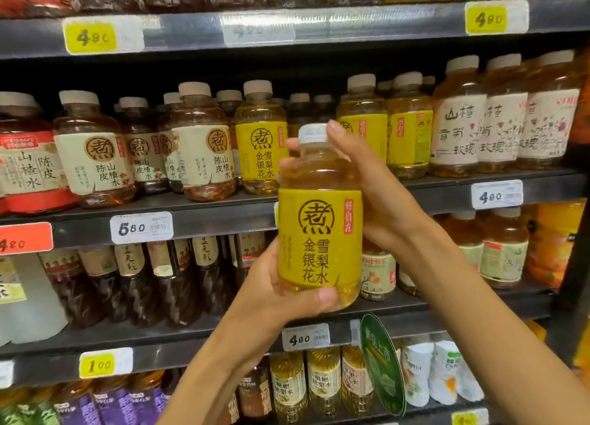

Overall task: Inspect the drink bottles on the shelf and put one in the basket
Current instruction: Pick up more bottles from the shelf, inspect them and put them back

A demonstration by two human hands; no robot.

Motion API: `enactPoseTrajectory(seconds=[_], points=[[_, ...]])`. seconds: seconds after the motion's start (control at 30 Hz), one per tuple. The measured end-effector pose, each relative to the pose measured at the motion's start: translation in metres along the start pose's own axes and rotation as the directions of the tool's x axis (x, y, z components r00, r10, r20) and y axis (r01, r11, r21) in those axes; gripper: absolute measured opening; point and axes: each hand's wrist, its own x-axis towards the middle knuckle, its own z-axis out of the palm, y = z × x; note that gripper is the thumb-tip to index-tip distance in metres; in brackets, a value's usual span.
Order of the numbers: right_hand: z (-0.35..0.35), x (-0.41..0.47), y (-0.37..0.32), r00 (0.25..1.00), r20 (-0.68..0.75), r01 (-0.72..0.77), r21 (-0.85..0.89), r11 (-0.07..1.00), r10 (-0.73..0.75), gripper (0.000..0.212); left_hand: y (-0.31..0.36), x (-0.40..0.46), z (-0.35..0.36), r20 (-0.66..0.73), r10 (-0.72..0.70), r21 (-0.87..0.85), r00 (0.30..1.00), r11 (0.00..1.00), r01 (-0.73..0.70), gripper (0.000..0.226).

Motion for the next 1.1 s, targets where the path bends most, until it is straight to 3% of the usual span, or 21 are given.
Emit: enactPoseTrajectory(seconds=[0.13,0.33,0.43,0.57,0.67,0.83,0.93,1.03,1.1], points=[[0.007,-0.001,0.006,0.997,0.07,-0.017,0.026,1.0,0.015,0.031,-0.003,-0.013,-0.005,0.049,-0.032,-0.031,0.998,0.999,0.033,0.061],[0.021,-0.013,0.021,0.99,-0.138,0.001,-0.026,1.0,-0.005,0.033,0.004,-0.029,-0.01,0.017,-0.095,0.075,0.995,0.993,0.094,0.088],[0.03,-0.017,0.03,0.984,-0.178,-0.005,-0.018,1.0,0.001,0.029,0.004,-0.031,0.0,-0.129,-0.085,0.196,0.988,0.974,0.11,0.073],[0.026,-0.019,0.031,0.992,-0.128,0.0,0.033,0.999,0.004,0.031,0.002,-0.035,0.0,-0.213,-0.066,0.167,0.975,0.981,0.102,0.058],[0.017,-0.017,0.029,0.999,-0.049,0.02,0.123,0.992,-0.015,0.026,0.007,-0.039,-0.004,-0.098,-0.099,0.065,0.99,0.992,0.106,0.052],[0.018,-0.014,0.024,0.991,0.132,-0.03,0.221,0.975,0.0,0.031,0.006,-0.044,0.005,0.139,-0.193,-0.198,0.971,0.956,0.218,0.06],[0.018,-0.015,0.025,0.995,0.092,0.016,0.195,0.981,-0.035,0.028,0.001,-0.043,0.005,0.146,-0.219,-0.27,0.965,0.929,0.252,0.067],[0.017,-0.019,0.027,0.997,0.033,0.068,0.186,0.98,-0.076,0.027,0.001,-0.042,0.001,0.136,-0.249,-0.167,0.959,0.948,0.27,0.092],[0.017,-0.02,0.027,0.995,-0.021,0.096,0.13,0.987,-0.094,0.027,0.006,-0.041,0.001,0.105,-0.225,-0.04,0.969,0.972,0.23,0.095]])
